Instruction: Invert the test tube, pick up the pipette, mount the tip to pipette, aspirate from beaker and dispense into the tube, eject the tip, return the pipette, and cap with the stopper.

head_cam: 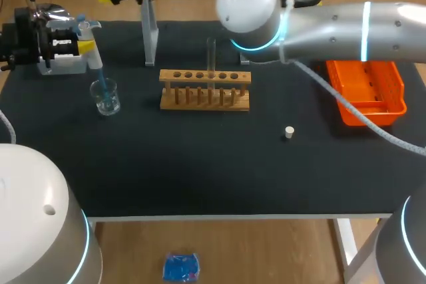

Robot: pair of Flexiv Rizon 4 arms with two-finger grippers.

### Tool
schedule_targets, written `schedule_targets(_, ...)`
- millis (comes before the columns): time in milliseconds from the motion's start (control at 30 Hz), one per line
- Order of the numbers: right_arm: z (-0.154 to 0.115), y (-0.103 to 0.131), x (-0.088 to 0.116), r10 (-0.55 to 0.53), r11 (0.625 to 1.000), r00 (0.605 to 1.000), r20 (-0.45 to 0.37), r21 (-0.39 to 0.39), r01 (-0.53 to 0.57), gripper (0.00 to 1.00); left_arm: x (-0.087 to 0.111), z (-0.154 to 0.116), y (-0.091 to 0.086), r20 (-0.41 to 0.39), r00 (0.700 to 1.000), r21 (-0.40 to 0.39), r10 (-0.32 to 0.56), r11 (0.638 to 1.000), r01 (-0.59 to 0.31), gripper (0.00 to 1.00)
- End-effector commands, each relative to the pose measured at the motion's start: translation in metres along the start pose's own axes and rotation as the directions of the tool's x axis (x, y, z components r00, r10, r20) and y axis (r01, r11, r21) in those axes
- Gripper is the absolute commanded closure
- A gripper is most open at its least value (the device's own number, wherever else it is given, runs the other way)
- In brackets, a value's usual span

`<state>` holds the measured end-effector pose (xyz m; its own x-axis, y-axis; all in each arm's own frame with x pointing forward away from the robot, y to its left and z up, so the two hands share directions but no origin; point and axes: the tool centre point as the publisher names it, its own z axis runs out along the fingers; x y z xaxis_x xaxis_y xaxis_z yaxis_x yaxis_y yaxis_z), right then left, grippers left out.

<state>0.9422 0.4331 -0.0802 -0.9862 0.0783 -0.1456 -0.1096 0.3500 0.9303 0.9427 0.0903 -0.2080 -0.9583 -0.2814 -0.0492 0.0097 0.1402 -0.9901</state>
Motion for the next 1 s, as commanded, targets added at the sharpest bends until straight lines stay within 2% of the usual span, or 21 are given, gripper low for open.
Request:
schedule_targets(33,-0.076,-0.012,-0.004,-0.006,0.999,1.000,0.015,0.050,0.005,0.00,0.000,-0.001,-0.001,-0.001,1.000,-0.001,0.000,1.000,0.000,1.00)
schedule_targets(167,-0.127,-0.032,-0.015,-0.039,0.997,0.999,0.031,0.075,0.037,0.00,0.000,-0.001,-0.001,-0.001,1.000,-0.001,0.000,1.000,0.000,1.00)
schedule_targets(300,-0.182,-0.055,-0.020,0.006,0.998,0.998,0.068,0.068,-0.010,0.00,0.000,-0.001,-0.001,-0.001,1.000,-0.001,0.000,1.000,0.000,1.00)
schedule_targets(433,-0.228,-0.082,-0.009,0.041,0.998,0.996,0.076,0.038,-0.044,0.00,0.000,-0.001,-0.001,-0.001,1.000,-0.001,0.000,1.000,0.000,1.00)
schedule_targets(533,-0.249,-0.106,0.002,0.068,0.996,0.994,0.084,0.047,-0.073,0.00,0.000,-0.001,-0.001,-0.001,1.000,-0.001,0.000,1.000,0.000,1.00)
schedule_targets(733,-0.270,-0.155,0.026,0.089,0.995,0.992,0.086,0.037,-0.092,0.00,0.000,-0.001,-0.001,-0.001,1.000,-0.001,0.000,1.000,0.000,1.00)
schedule_targets(1000,-0.260,-0.211,0.045,0.111,0.994,0.993,0.051,0.001,-0.111,0.00,0.000,-0.001,-0.001,-0.001,1.000,-0.001,0.000,1.000,0.000,1.00)
